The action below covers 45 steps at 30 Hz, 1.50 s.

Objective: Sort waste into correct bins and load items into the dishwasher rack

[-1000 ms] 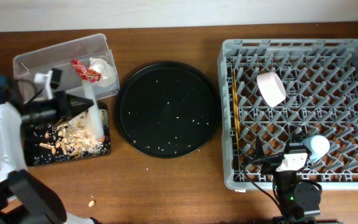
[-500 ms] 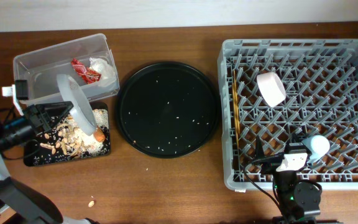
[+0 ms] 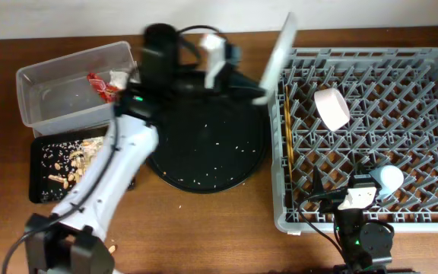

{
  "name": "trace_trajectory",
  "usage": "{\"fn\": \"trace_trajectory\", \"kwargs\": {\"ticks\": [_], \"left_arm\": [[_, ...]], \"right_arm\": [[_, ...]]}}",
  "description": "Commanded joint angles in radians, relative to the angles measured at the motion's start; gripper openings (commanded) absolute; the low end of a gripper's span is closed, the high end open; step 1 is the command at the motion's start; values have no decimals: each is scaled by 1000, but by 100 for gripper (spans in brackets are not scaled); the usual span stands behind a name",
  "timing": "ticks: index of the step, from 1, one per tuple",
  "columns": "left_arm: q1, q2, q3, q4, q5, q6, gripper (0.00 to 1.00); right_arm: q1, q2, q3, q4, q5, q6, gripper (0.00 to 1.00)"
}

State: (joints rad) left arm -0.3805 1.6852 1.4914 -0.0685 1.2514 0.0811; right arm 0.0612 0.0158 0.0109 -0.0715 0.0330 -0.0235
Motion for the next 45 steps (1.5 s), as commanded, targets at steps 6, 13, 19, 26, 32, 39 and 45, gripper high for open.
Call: {"fn": "trace_trajectory", "kwargs": {"ticks": [6,13,19,26,32,39,45], "left_arm": [[-214,266,6,373,-448,-1064,0],[-176,366,6,461,-457,-1067,1],[-145,366,6,364,-438,-988,1],[-104,259,7,-10,-547,-591,99],[29,-122,7,-640,-863,-281,99],[79,-503,3,-1040,-1242,-182,100],[159,-777,-277,-820,-1300,5,100]], "right_arm": [[-5,-7,-5,-7,4,5,98],[-5,-7,-5,-7,4,5,98],[-5,-7,-5,-8,4,5,98],[-5,-7,-5,-8,4,5,98],[-5,-7,-5,-7,4,5,98],[-5,-7,-5,-7,4,5,98],[-5,-7,-5,-7,4,5,98]]}}
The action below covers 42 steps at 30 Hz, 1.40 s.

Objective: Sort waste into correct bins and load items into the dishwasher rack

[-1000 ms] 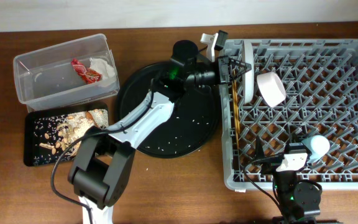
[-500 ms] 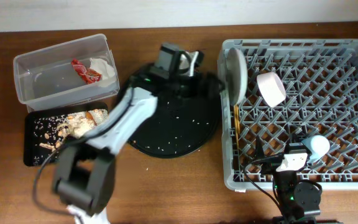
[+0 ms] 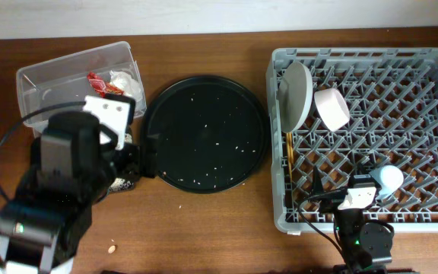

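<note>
A grey plate (image 3: 296, 93) stands on edge in the left part of the grey dishwasher rack (image 3: 432, 221). A white cup (image 3: 331, 108) lies beside it, with wooden chopsticks (image 3: 287, 164) along the rack's left side. My left gripper (image 3: 133, 161) hangs low at the left rim of the round black tray (image 3: 204, 133); its fingers are dark and blurred, and nothing shows in them. The right gripper (image 3: 353, 199) rests at the rack's front edge, its jaws hidden from above. The clear waste bin (image 3: 44, 99) holds a red wrapper (image 3: 99, 84) and white paper (image 3: 125, 80).
The black tray carries scattered crumbs. My left arm covers most of a black food-scrap tray (image 3: 120, 185) below the clear bin. A small white round object (image 3: 391, 179) sits in the rack near the right arm. One crumb (image 3: 112, 247) lies on the wooden table.
The left gripper held the grey plate at the rack's left edge, reaching across the black tray. The plate now stands in the rack, let go, and the left arm is back at the left. The right arm is unmoved.
</note>
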{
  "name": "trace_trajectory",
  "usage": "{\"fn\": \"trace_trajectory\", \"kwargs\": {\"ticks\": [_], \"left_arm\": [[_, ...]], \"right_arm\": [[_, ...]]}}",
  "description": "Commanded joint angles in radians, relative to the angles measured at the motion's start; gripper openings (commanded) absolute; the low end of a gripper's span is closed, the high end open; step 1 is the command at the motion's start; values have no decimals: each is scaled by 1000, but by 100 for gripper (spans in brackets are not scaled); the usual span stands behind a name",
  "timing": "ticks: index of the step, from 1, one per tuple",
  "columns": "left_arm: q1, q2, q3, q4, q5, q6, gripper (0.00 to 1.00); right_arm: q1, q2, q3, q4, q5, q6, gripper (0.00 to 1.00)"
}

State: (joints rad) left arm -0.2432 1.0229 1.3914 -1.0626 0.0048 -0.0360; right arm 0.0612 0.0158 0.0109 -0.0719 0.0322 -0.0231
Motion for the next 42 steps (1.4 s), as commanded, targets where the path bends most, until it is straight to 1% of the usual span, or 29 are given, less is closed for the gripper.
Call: {"fn": "trace_trajectory", "kwargs": {"ticks": [1,2,3,4,6,8,11,13,15,16,17,19,42], "left_arm": [[24,-165,-256,267,-54,148,100],[24,-235,-363,382,-54,174,100],[24,-334,-510,512,-54,185,100],[24,-427,-623,595,-53,184,100],[24,-571,-784,706,-55,187,100],[46,-757,-943,763,-54,188,99],[74,-937,-1081,767,-54,188,100],[79,-1019,-1172,768,-54,188,100],[79,-1018,-1245,826,-54,188,100],[79,-1018,-1288,879,-54,188,100],[79,-1018,-1360,972,-54,188,100],[75,-1018,-1383,998,-51,188,100],[75,-1017,-1382,983,-50,188,100]], "right_arm": [[-5,-7,-5,-7,5,4,98],[-5,-7,-5,-7,5,4,98],[-5,-7,-5,-7,5,4,98],[-5,-7,-5,-7,5,4,98],[-5,-7,-5,-7,5,4,98],[-5,-7,-5,-7,5,4,98],[-5,-7,-5,-7,5,4,98],[-5,-7,-5,-7,5,4,98],[-5,-7,-5,-7,5,4,98],[-5,-7,-5,-7,5,4,98],[-5,-7,-5,-7,5,4,98],[-5,-7,-5,-7,5,4,98],[-5,-7,-5,-7,5,4,98]]}}
